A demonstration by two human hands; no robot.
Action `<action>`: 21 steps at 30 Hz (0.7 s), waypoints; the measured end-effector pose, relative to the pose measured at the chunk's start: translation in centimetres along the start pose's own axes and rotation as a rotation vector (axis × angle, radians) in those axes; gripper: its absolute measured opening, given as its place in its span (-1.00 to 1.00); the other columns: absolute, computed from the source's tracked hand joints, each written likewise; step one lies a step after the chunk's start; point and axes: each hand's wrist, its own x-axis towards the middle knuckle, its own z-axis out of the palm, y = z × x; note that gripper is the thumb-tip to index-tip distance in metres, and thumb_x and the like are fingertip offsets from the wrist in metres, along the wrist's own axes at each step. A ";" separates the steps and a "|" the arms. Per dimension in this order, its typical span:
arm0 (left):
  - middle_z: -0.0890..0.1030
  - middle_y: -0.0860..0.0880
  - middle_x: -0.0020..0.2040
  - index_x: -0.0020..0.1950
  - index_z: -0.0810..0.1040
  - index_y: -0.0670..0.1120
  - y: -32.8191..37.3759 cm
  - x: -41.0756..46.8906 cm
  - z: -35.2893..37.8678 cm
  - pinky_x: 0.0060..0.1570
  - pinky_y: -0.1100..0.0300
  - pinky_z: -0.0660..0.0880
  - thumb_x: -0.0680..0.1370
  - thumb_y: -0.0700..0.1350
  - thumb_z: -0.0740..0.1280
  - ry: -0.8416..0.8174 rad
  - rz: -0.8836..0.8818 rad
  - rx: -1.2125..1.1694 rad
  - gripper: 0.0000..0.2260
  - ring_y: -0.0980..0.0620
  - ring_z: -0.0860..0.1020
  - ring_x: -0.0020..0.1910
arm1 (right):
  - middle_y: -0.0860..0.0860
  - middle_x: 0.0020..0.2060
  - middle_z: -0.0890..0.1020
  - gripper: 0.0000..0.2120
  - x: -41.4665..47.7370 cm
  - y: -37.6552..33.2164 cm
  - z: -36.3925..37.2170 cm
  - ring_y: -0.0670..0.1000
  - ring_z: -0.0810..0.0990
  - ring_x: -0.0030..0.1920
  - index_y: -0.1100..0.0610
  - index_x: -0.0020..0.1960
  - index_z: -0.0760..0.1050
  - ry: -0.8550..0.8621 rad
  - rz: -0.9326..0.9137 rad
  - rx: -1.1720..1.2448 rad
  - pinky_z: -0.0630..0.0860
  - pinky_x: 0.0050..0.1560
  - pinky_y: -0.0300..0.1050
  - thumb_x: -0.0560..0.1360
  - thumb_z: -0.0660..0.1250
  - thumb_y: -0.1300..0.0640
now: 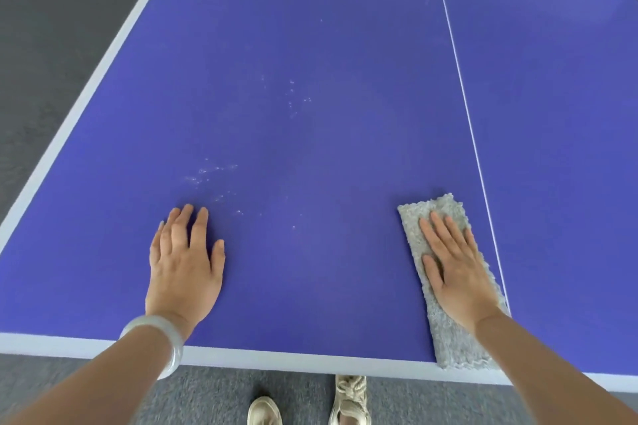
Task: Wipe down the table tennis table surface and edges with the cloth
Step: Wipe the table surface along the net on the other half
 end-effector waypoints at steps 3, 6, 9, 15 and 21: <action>0.31 -0.22 0.48 0.48 0.34 -0.22 0.2 0.1 0.1 0.48 -0.20 0.14 0.58 0.11 -0.03 -0.014 -0.015 -0.008 -0.41 -0.27 0.22 0.48 | -0.12 0.59 -0.09 -0.44 0.3 -0.4 0.2 -0.05 -0.23 0.59 -0.05 0.61 -0.11 0.008 0.064 -0.013 -0.18 0.58 0.11 0.62 -0.27 -0.12; 0.31 -0.23 0.48 0.48 0.34 -0.22 0.5 0.1 0.0 0.47 -0.21 0.15 0.58 0.11 -0.03 -0.016 -0.022 -0.007 -0.40 -0.28 0.23 0.48 | -0.12 0.59 -0.10 -0.41 0.3 -0.5 0.8 -0.01 -0.22 0.59 -0.09 0.61 -0.12 0.059 0.169 -0.005 -0.21 0.58 0.13 0.60 -0.29 -0.16; 0.32 -0.24 0.48 0.48 0.35 -0.23 0.5 0.0 -0.2 0.48 -0.20 0.14 0.57 0.11 -0.03 -0.010 -0.025 0.000 -0.39 -0.28 0.23 0.48 | 0.01 0.61 -0.06 -0.45 0.8 -1.3 1.5 0.08 -0.17 0.60 -0.03 0.62 -0.10 0.119 0.353 0.031 -0.23 0.58 0.11 0.64 -0.21 -0.11; 0.32 -0.25 0.47 0.48 0.35 -0.23 0.4 -0.1 0.1 0.47 -0.19 0.13 0.57 0.10 -0.02 0.001 -0.022 0.000 -0.40 -0.27 0.22 0.47 | 0.27 0.58 -0.05 -0.42 2.8 -8.8 1.5 0.31 -0.11 0.57 0.16 0.62 -0.07 0.142 0.721 0.139 -0.22 0.54 0.25 0.66 -0.03 0.01; 0.32 -0.22 0.48 0.49 0.34 -0.21 1.1 -0.1 -0.3 0.48 -0.17 0.14 0.57 0.12 -0.05 -0.030 -0.028 0.012 -0.38 -0.25 0.22 0.49 | 0.19 0.59 -0.16 -0.40 1.0 -16.0 3.3 0.22 -0.24 0.58 0.10 0.62 -0.18 0.079 0.085 0.047 -0.24 0.56 0.19 0.62 -0.27 -0.08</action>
